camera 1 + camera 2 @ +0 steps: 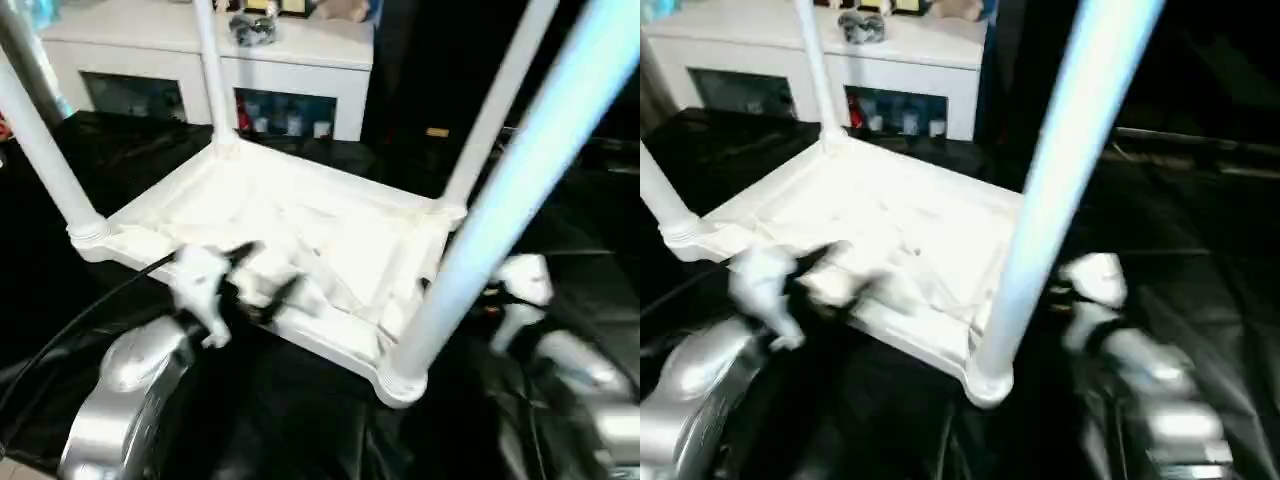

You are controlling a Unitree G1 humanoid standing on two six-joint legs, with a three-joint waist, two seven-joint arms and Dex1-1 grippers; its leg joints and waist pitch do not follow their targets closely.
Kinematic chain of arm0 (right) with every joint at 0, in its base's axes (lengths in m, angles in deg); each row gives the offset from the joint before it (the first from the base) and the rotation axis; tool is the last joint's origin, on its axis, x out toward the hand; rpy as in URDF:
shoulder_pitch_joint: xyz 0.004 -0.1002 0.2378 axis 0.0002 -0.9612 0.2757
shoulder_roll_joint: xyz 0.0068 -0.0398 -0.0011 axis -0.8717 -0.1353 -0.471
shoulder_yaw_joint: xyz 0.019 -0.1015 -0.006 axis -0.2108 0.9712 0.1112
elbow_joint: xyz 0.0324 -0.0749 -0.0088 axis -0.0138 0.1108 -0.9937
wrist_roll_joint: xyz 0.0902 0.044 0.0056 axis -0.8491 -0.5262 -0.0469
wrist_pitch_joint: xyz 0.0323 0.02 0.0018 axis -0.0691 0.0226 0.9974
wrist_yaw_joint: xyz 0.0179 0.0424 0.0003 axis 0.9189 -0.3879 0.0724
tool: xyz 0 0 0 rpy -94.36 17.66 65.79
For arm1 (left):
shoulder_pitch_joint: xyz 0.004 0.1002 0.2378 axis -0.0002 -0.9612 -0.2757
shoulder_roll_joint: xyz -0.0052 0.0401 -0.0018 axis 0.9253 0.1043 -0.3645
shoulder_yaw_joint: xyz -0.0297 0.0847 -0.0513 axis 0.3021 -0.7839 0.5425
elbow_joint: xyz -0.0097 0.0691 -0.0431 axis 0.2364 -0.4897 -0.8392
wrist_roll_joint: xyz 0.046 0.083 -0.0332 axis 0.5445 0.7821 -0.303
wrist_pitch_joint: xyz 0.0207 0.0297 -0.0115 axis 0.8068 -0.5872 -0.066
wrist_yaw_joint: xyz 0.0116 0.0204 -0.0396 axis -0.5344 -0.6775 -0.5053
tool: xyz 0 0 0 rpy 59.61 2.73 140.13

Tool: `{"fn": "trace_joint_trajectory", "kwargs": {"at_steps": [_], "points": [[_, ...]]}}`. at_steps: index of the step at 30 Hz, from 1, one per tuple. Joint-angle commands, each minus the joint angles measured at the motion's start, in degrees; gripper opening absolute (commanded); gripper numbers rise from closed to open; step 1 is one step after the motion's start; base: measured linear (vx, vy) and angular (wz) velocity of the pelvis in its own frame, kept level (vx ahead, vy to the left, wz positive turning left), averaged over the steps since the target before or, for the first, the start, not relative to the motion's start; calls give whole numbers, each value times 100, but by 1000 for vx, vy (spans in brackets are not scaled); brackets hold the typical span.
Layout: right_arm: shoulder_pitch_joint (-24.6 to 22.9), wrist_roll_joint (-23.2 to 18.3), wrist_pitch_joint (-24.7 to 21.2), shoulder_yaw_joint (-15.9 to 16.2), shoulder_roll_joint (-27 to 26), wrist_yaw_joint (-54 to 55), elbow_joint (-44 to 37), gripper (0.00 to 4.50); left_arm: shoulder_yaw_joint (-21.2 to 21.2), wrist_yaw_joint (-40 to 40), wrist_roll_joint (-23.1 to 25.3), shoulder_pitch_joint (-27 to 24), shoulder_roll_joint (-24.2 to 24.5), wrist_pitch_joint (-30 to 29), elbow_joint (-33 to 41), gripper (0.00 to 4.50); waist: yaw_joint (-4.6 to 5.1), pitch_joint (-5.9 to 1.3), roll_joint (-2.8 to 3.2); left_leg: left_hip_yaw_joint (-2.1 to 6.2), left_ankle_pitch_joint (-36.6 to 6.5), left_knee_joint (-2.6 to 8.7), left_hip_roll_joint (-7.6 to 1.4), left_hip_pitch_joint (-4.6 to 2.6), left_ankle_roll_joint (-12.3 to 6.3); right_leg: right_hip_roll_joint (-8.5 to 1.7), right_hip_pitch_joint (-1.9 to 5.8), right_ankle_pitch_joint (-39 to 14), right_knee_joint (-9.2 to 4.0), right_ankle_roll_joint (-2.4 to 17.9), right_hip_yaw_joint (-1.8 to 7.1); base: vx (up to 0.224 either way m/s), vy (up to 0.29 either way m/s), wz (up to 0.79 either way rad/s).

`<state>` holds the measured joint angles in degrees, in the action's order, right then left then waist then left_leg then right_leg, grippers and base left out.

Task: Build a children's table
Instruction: Rotate table base

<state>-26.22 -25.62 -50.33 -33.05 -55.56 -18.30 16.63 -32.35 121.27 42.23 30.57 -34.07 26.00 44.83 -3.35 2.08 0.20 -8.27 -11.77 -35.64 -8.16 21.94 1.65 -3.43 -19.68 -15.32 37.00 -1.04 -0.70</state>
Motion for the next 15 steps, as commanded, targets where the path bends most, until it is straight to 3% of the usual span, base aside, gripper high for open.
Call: {"fn": "trace_joint_trajectory", "kwargs": {"at_steps": [1,2,6,9,11,13,15], "points": [[111,25,-15,-132,102,-9,84,325,-18,-25,170,233,-7,67,-419,445,72,-163,9,145,-1865,579,-411,-155,167,-418,69,-1185,-584,1064,202,-62,1,-5],[117,18,-60,-157,121,14,97,325,-33,-117,213,292,-83,126,-552,445,87,-178,39,144,-1806,574,-419,-139,186,-445,71,-1222,-586,1065,210,-59,-2,-4],[-7,-151,-175,-93,132,-69,-106,325,-194,241,29,285,-193,370,-710,445,121,-197,-4,121,-1379,545,-433,-78,-2,-472,88,-954,-581,1131,217,0,0,0],[-182,-326,-302,180,455,-827,-329,325,-846,1625,-182,390,205,129,-633,445,120,-215,-9,99,-1097,527,-448,-68,-197,-452,82,-591,-550,1181,207,0,0,0],[-217,-347,-340,354,684,-1227,-406,325,-1079,2113,-213,540,391,-15,-682,445,128,-218,-26,79,-936,517,-452,-71,-325,-441,74,-343,-519,1249,204,0,0,0],[-71,-196,-230,724,1084,-1912,-316,325,-1512,2661,355,1078,604,417,-1422,445,114,-211,-6,57,-1002,514,-451,-94,-389,-429,56,-377,-542,1327,192,0,0,0],[9,-235,-310,845,1242,-2200,-387,325,-1641,2855,576,1330,664,576,-1745,445,109,-205,-6,43,-1103,513,-467,-107,-361,-455,58,-451,-550,1374,202,0,0,0]]}}
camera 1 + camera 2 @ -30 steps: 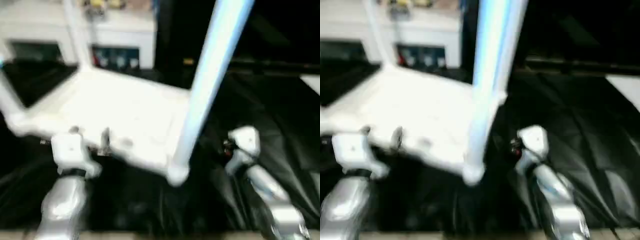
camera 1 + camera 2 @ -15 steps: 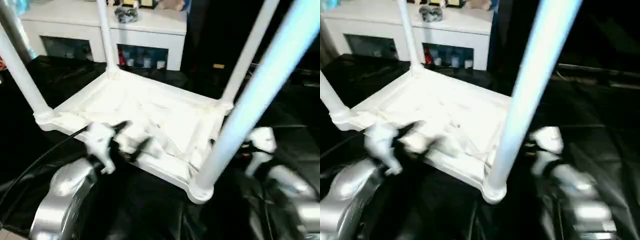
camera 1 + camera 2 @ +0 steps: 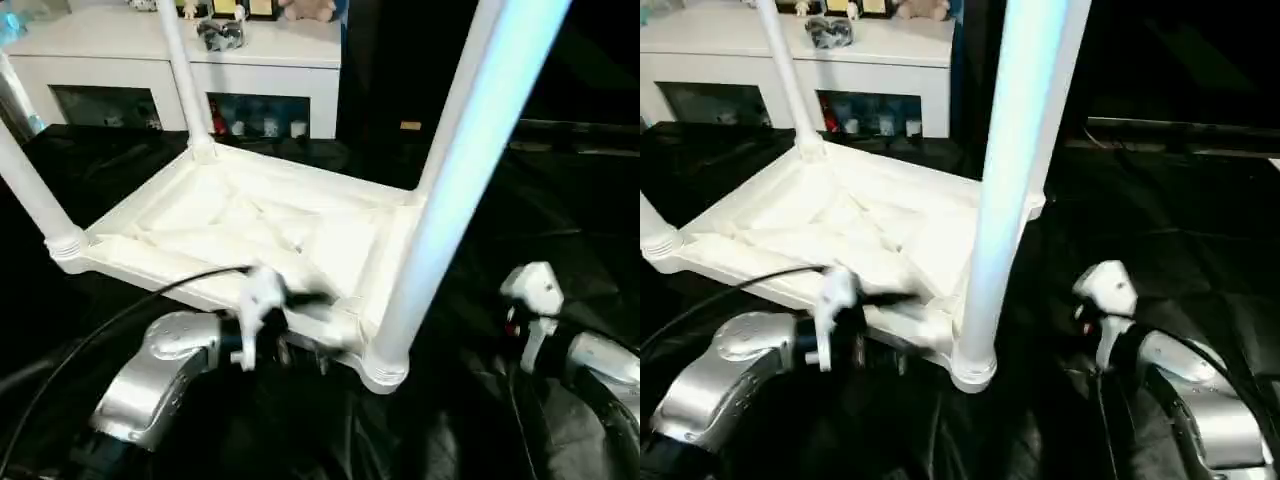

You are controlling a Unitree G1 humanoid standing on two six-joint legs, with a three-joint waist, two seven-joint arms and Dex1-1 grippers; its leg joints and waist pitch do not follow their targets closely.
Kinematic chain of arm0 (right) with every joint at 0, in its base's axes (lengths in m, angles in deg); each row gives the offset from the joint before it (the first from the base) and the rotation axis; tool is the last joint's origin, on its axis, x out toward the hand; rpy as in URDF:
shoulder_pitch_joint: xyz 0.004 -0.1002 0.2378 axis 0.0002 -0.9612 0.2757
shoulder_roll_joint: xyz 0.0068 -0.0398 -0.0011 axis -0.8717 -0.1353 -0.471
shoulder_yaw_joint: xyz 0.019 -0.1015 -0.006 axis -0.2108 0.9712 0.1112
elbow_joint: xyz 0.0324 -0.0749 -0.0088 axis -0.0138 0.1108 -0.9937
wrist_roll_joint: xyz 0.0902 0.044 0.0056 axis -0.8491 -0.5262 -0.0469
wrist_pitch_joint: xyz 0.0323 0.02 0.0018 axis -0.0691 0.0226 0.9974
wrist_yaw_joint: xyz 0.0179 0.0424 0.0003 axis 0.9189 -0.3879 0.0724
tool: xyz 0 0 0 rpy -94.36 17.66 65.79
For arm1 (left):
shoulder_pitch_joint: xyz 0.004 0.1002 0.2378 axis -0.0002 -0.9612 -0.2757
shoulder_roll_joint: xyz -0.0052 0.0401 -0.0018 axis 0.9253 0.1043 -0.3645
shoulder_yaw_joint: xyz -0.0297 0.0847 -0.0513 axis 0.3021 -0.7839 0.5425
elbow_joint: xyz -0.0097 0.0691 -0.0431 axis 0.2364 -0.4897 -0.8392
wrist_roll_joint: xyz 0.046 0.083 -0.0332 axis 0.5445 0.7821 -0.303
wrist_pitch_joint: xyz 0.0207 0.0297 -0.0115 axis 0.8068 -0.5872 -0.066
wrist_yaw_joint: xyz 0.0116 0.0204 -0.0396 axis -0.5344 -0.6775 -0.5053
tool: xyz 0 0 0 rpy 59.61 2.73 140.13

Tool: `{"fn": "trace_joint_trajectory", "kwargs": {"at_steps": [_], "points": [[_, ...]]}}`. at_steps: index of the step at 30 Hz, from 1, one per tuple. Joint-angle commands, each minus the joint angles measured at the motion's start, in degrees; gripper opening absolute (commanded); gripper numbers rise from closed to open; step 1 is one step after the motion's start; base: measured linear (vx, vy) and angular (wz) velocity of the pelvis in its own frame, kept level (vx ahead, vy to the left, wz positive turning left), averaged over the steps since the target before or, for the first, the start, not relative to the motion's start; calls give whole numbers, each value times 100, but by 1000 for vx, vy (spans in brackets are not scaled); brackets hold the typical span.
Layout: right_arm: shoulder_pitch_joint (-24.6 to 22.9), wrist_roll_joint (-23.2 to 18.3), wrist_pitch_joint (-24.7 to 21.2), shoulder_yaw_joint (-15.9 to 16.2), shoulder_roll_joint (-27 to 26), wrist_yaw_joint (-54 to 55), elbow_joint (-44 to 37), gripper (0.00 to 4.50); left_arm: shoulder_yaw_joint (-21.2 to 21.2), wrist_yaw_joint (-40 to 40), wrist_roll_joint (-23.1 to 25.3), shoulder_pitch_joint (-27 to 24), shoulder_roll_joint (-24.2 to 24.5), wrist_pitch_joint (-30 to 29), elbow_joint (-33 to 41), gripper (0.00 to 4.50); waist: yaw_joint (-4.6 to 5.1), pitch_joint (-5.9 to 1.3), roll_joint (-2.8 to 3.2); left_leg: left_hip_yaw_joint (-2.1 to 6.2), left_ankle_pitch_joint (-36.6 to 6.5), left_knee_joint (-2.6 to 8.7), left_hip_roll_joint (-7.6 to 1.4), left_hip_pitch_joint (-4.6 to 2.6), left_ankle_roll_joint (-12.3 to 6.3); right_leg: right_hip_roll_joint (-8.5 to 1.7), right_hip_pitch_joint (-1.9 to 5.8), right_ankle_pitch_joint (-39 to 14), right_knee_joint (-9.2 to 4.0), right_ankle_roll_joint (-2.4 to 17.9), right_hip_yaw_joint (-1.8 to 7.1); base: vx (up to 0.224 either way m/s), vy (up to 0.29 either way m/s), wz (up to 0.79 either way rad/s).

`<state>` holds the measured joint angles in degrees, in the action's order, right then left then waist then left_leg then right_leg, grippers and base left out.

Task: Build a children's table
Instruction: Rotate table base

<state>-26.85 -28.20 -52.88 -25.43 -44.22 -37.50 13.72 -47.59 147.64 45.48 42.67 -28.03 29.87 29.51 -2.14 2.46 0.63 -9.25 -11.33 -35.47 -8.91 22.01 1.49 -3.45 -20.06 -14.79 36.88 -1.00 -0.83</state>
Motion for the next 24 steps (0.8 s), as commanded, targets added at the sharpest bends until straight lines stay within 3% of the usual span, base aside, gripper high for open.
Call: {"fn": "trace_joint_trajectory", "kwargs": {"at_steps": [1,2,3,4,7,8,10,11,12,13,15,17,19,24], "points": [[134,15,-115,137,131,-328,-137,325,-117,329,266,205,102,220,-315,445,-18,-245,-60,144,-1151,502,-411,-109,-314,-475,110,-507,-527,1391,214,0,0,0],[161,0,-123,153,158,-391,-133,325,-120,356,297,274,90,286,-406,429,-29,-245,-11,147,-1145,506,-411,-114,-303,-483,101,-483,-518,1423,212,0,0,0],[192,-21,-126,169,196,-482,-122,325,-125,380,344,368,66,384,-533,429,-13,-258,-40,137,-1085,502,-414,-109,-307,-473,109,-327,-506,1482,205,0,0,0],[293,33,-40,260,312,-693,9,325,-210,395,601,765,-6,881,-1161,418,-24,-273,-73,125,-995,485,-410,-110,-362,-470,115,-146,-504,1524,200,0,0,0],[370,82,-61,438,458,-900,-1,325,-439,601,809,1223,49,1316,-1834,391,-49,-280,-22,124,-989,484,-430,-120,-346,-504,125,-52,-492,1581,206,0,0,0],[370,82,-61,438,458,-900,-1,325,-439,601,809,1223,49,1316,-1834,381,-54,-274,-38,129,-979,488,-433,-113,-354,-507,133,3,-489,1596,203,0,0,0],[368,123,-14,549,565,-1035,-21,325,-531,805,865,1511,-38,1534,-2278,368,-81,-313,-27,118,-789,455,-434,-127,-428,-508,150,481,-438,1708,195,0,0,0],[376,146,3,567,585,-1059,-15,325,-547,836,900,1577,-65,1599,-2386,364,-81,-313,-27,118,-789,455,-434,-127,-428,-508,150,481,-438,1708,195,0,0,0],[431,183,-2,577,606,-1121,14,325,-611,990,1023,1767,-130,1710,-2695,357,-97,-322,-14,106,-629,434,-426,-113,-534,-507,152,817,-422,1784,191,0,0,0],[463,188,-26,575,601,-1134,32,325,-636,1044,1075,1827,-141,1739,-2796,347,-132,-325,18,112,-630,432,-439,-115,-557,-528,159,835,-409,1825,186,0,0,0],[502,193,-35,581,600,-1153,60,325,-644,1031,1131,1901,-178,1839,-2958,329,-153,-318,1,112,-750,444,-459,-119,-532,-536,161,768,-415,1881,184,0,0,0],[579,196,-42,614,607,-1183,113,325,-626,1064,1156,2053,-270,1924,-3326,326,-177,-304,72,113,-887,447,-453,-135,-474,-529,150,627,-430,1925,184,0,0,0],[581,226,-7,613,623,-1180,135,325,-571,934,1144,2098,-368,1900,-3473,296,-188,-302,26,102,-935,455,-465,-135,-450,-538,161,569,-435,1961,188,0,0,0],[595,254,64,604,609,-1155,217,325,-293,136,1122,2180,-642,1780,-3711,267,-215,-282,59,93,-1150,460,-469,-147,-350,-542,139,18,-485,1922,195,0,0,0]]}}
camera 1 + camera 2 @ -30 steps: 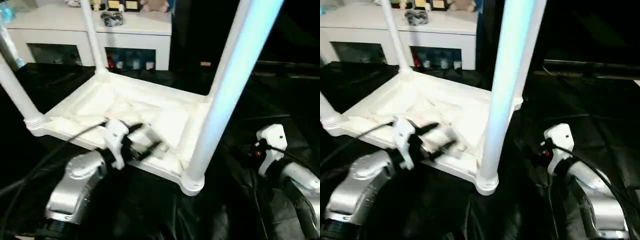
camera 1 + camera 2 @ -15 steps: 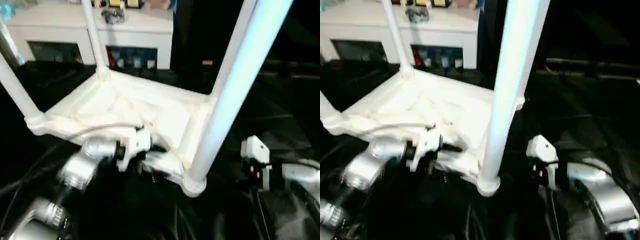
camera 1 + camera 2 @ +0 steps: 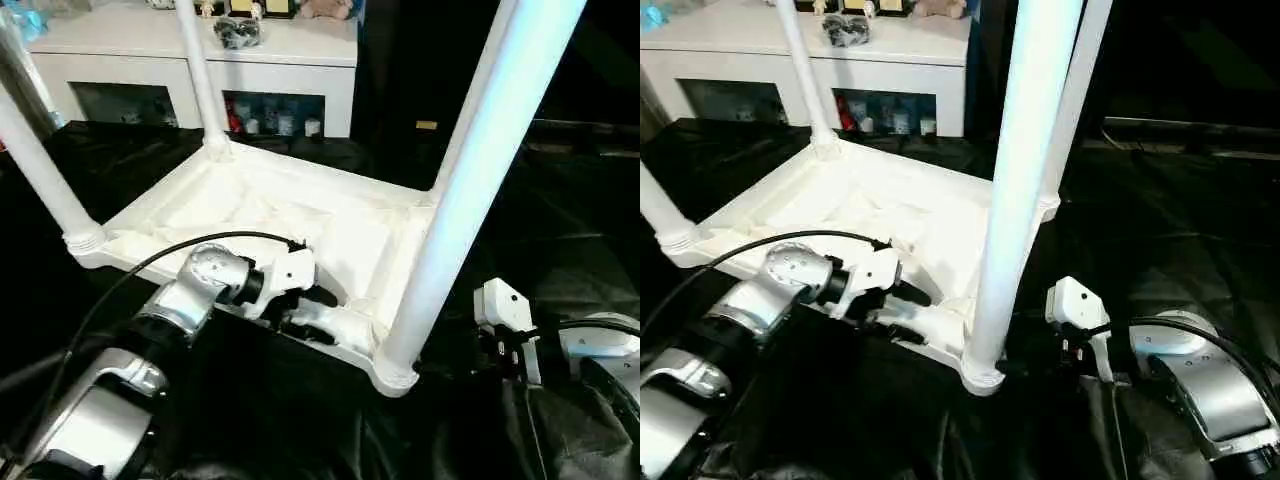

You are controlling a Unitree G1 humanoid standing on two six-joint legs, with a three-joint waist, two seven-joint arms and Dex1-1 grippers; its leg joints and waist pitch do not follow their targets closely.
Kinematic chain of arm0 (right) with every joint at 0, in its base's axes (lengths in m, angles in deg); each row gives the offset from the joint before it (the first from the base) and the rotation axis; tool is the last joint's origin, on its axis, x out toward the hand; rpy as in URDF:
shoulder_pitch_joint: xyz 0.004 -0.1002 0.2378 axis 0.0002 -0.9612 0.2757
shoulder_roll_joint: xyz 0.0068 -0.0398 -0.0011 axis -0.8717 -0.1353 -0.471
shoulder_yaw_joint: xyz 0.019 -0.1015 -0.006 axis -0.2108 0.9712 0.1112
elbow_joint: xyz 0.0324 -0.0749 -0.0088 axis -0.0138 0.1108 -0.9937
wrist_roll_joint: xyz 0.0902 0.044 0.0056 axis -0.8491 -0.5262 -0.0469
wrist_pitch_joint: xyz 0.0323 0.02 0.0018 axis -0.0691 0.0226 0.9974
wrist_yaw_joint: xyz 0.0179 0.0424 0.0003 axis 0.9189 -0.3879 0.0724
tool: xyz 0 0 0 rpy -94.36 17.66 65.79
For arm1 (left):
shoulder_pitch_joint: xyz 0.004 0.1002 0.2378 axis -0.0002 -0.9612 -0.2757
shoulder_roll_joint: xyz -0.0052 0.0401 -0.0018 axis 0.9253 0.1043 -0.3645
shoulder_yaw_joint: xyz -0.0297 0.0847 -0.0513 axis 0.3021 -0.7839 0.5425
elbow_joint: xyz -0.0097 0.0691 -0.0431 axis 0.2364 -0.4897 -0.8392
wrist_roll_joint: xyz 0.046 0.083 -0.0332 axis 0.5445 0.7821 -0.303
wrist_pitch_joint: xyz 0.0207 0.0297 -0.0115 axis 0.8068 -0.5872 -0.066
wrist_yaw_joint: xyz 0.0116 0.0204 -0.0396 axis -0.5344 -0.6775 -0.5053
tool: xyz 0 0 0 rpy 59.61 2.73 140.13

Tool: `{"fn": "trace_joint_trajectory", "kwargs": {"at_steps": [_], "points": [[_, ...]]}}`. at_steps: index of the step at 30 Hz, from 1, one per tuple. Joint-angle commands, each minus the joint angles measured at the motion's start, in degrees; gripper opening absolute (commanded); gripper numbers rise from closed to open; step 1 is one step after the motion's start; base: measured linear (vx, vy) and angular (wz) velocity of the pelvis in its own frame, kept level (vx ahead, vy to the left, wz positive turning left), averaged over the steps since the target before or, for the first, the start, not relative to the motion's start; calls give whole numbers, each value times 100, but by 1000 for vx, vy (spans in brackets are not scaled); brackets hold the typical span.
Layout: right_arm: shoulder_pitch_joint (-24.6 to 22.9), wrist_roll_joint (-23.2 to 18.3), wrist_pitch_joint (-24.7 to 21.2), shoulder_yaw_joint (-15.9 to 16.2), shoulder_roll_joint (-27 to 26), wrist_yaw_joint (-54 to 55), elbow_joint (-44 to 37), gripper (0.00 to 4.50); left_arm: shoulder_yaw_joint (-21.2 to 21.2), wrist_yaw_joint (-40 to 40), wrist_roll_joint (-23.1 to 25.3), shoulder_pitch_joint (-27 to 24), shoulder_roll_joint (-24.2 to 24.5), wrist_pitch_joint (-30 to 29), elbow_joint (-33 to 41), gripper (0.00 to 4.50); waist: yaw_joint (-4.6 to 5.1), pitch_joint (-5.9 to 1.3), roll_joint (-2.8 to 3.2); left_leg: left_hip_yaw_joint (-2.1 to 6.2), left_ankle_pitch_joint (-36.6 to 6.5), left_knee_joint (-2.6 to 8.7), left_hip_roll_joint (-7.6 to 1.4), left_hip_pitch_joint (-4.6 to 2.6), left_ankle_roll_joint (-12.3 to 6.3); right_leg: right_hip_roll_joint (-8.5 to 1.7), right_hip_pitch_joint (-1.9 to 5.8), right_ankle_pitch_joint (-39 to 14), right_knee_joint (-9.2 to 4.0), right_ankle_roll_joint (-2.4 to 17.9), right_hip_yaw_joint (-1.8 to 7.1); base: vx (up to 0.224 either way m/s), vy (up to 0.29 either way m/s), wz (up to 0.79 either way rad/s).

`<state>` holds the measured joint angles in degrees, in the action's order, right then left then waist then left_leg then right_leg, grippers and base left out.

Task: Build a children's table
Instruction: Rotate table base

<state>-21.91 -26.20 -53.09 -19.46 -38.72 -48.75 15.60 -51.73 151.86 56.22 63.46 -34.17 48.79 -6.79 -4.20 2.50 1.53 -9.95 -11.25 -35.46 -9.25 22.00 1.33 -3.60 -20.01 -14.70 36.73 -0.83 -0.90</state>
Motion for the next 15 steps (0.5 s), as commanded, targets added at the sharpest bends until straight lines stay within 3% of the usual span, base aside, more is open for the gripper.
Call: {"fn": "trace_joint_trajectory", "kwargs": {"at_steps": [1,5,8,11,12,14,15], "points": [[116,73,101,15,46,-31,53,325,169,-342,14,95,-67,-181,-73,252,-19,-291,-47,163,-1167,461,-437,-149,-310,-533,140,-46,-472,1878,202,0,0,0],[201,71,69,7,14,-30,55,325,364,-721,-47,-16,-227,-528,30,214,-35,-273,-77,164,-1144,481,-439,-140,-305,-525,119,-258,-492,1784,204,0,0,0],[223,96,105,39,10,-39,82,325,369,-753,-32,-134,-247,-506,62,203,-31,-282,-79,168,-1037,478,-438,-123,-348,-528,124,-123,-489,1737,210,0,0,0],[287,113,121,58,25,-61,135,325,357,-183,-209,-263,-205,-273,118,170,-23,-289,-70,170,-957,477,-438,-111,-408,-537,130,29,-486,1729,209,0,0,0],[302,109,118,53,33,-69,147,325,376,-25,-270,-265,-190,-261,152,168,-28,-287,-99,163,-960,481,-446,-112,-411,-540,122,-11,-478,1753,204,0,0,0],[300,106,125,49,44,-83,157,325,420,164,-365,-265,-182,-243,194,166,-19,-272,-78,157,-1068,502,-464,-133,-377,-519,92,-55,-483,1772,203,0,0,0],[295,129,147,62,73,-122,178,325,512,415,-520,-232,-164,-252,295,150,-12,-270,-106,152,-1089,503,-459,-131,-375,-521,97,-76,-486,1776,204,0,0,0]]}}
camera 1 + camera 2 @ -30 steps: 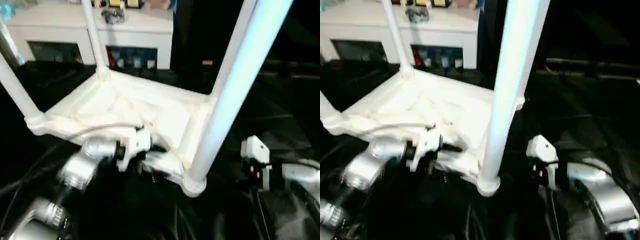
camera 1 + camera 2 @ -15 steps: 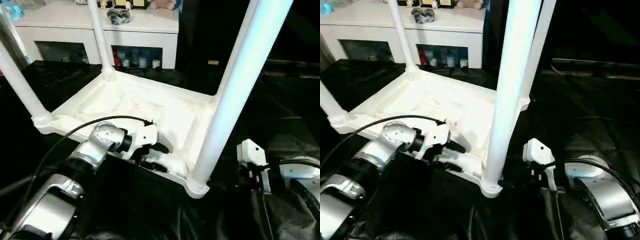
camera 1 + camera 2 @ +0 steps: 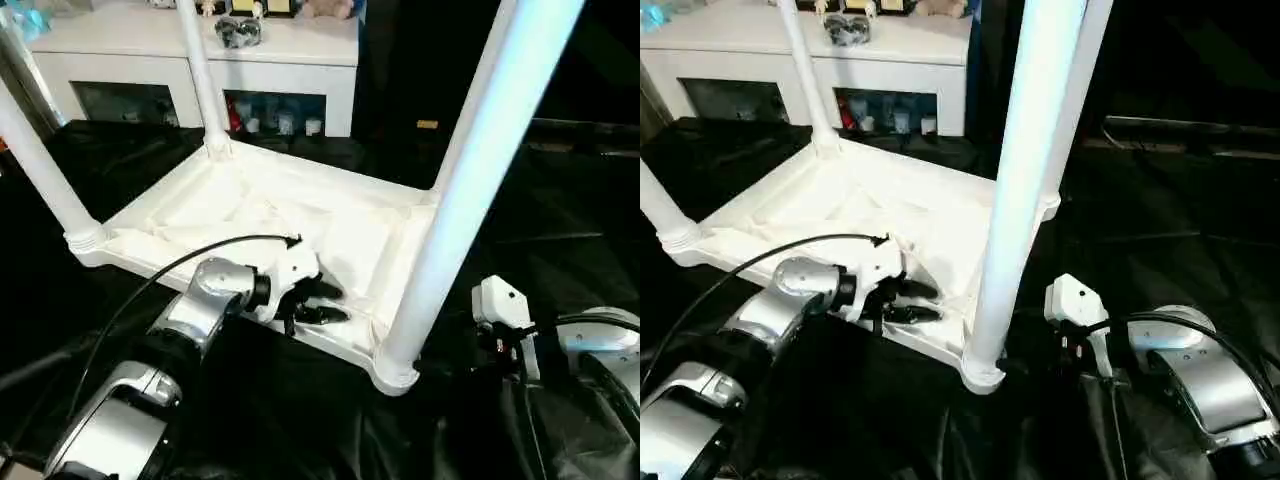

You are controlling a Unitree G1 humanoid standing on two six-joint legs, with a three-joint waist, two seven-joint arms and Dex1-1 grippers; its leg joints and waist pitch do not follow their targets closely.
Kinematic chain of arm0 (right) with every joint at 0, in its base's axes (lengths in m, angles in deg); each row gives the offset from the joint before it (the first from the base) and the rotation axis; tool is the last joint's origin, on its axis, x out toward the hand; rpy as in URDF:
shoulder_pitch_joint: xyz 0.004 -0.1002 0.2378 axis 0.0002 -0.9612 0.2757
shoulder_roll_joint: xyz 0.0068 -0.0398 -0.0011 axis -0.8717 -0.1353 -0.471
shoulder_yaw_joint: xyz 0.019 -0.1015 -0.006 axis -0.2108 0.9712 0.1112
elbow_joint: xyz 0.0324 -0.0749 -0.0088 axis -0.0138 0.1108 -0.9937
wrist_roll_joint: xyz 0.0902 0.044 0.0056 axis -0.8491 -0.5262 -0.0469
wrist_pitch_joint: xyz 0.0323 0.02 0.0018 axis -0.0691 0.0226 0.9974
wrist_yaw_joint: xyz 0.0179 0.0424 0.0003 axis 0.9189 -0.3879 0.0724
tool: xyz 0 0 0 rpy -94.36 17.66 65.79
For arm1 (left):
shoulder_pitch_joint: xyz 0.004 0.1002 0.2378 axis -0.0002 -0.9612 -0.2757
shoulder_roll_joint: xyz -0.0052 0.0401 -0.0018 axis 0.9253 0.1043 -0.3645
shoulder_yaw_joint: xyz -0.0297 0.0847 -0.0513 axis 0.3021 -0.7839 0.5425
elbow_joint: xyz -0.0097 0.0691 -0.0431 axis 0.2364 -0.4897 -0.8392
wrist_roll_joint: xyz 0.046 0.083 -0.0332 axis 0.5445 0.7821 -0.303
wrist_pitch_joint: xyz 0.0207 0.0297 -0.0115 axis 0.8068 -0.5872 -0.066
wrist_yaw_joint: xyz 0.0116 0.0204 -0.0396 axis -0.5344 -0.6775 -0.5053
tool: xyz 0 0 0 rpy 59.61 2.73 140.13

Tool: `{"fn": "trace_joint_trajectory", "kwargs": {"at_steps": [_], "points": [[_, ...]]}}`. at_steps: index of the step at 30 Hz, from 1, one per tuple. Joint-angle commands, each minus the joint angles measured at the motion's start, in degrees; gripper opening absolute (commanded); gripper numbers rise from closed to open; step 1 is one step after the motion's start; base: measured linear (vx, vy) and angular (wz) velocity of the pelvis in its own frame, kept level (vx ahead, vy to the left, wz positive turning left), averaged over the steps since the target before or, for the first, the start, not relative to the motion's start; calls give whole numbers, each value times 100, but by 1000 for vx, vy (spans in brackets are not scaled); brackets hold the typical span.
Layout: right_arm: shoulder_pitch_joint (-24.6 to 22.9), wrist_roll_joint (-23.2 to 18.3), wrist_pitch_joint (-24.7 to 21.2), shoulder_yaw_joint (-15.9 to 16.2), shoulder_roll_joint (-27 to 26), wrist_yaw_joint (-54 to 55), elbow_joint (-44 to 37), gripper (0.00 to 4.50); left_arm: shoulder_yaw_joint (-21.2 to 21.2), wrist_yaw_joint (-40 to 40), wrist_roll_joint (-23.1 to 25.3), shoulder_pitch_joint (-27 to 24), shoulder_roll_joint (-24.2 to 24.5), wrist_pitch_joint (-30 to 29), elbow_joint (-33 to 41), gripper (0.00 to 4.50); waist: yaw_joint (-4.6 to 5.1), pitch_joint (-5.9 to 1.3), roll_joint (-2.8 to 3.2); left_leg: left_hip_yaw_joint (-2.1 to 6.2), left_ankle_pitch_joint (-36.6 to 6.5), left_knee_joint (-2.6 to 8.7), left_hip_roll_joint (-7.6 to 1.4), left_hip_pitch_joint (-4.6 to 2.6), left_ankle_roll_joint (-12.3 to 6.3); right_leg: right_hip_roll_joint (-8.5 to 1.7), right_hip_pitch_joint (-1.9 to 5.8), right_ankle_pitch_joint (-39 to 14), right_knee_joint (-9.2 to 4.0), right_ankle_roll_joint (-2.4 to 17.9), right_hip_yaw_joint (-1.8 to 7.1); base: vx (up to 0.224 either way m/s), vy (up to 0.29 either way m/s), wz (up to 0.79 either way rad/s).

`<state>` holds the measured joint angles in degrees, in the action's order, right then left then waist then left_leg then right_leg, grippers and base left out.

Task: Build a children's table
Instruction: Rotate table base

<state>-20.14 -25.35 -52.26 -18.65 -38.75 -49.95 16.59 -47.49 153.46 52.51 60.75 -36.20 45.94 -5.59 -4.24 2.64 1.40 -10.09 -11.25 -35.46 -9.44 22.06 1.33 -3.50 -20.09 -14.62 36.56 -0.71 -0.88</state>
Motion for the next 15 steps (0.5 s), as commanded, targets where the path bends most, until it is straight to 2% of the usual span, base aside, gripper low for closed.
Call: {"fn": "trace_joint_trajectory", "kwargs": {"at_steps": [1,3,6,7,8,9,11,15], "points": [[120,71,83,-13,84,-16,95,325,114,340,-205,63,55,-3,226,136,-12,-276,-79,164,-1128,509,-441,-139,-362,-545,102,-190,-479,1762,208,0,0,0],[130,81,81,-31,74,-7,103,325,102,383,-193,104,107,-48,307,127,-1,-267,-67,165,-1220,519,-448,-144,-315,-543,92,-301,-487,1749,213,0,0,0],[135,77,86,-50,71,1,100,325,31,517,-93,138,190,199,311,126,5,-259,-59,168,-1289,530,-448,-147,-270,-542,87,-445,-505,1706,221,0,0,0],[118,91,104,-51,73,13,105,325,3,657,-106,111,230,95,366,146,9,-257,-67,166,-1300,530,-444,-143,-265,-542,89,-460,-511,1694,224,0,0,0],[112,96,110,-51,74,19,107,325,-6,716,-116,100,245,38,392,156,20,-256,-43,169,-1336,541,-446,-144,-218,-540,85,-485,-507,1680,224,0,0,0],[106,101,115,-51,74,23,109,325,-14,760,-124,91,257,-6,411,160,21,-256,-44,167,-1361,545,-446,-151,-207,-539,83,-497,-512,1683,225,0,0,0],[55,115,137,-58,78,45,90,325,-131,930,-58,-36,351,-62,592,167,31,-259,-41,171,-1341,549,-452,-147,-201,-544,90,-437,-506,1699,226,0,0,0],[27,139,151,-39,51,56,88,325,-328,923,172,-189,417,21,734,197,61,-277,-49,160,-1093,542,-453,-131,-320,-541,113,-56,-484,1732,216,0,0,0]]}}
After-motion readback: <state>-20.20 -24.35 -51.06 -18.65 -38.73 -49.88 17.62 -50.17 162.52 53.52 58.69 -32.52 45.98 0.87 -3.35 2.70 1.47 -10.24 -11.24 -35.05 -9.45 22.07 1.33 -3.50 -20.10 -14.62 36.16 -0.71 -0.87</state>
